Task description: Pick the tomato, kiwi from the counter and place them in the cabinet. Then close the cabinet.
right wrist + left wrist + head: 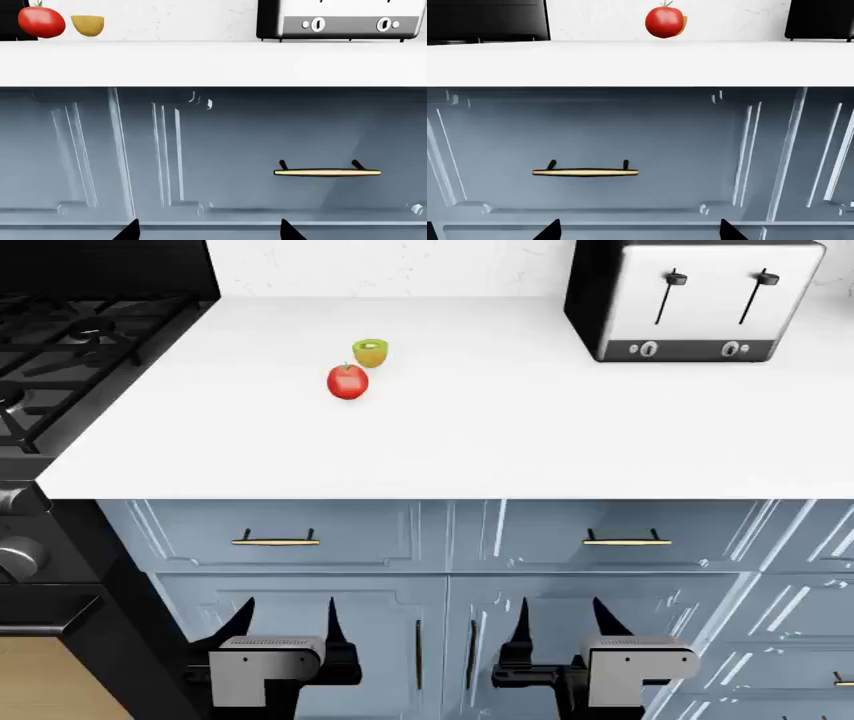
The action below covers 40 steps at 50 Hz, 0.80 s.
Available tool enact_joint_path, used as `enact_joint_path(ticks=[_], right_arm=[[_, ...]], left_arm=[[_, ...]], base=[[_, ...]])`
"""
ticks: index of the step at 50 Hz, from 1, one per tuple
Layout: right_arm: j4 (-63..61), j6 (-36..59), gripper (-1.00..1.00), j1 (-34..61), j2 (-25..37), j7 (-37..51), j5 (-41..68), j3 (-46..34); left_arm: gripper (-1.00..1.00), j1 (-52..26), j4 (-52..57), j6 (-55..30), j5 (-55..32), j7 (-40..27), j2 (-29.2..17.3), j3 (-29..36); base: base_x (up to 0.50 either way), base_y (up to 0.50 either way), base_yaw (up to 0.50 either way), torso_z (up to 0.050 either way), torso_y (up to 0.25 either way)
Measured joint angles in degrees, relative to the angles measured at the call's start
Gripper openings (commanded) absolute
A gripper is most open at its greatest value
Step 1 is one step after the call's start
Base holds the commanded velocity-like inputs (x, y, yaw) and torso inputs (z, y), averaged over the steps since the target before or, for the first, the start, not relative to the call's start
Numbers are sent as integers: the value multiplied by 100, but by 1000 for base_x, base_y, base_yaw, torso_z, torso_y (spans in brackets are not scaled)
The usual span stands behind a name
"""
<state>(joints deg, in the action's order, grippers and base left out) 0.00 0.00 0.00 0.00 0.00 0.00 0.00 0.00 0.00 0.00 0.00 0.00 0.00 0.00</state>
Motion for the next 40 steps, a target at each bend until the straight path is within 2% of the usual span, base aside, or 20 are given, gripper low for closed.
enact_joint_path(ticks=[14,30,40], right_arm=[[-173,139,100,37,179,180,104,-230],[-1044,966,100,265,481,260,416,-289],[-2157,2103,100,626,831,190,676,-286]], left_arm=[[100,-26,421,-393,-203,-247,-127,218],[100,-539,1755,-1519,-597,-510,-405,278],[100,-1040,2650,-2295,-968,-318,-816,247]], base=[[0,0,0,0,0],[0,0,0,0,0],[0,0,0,47,19]])
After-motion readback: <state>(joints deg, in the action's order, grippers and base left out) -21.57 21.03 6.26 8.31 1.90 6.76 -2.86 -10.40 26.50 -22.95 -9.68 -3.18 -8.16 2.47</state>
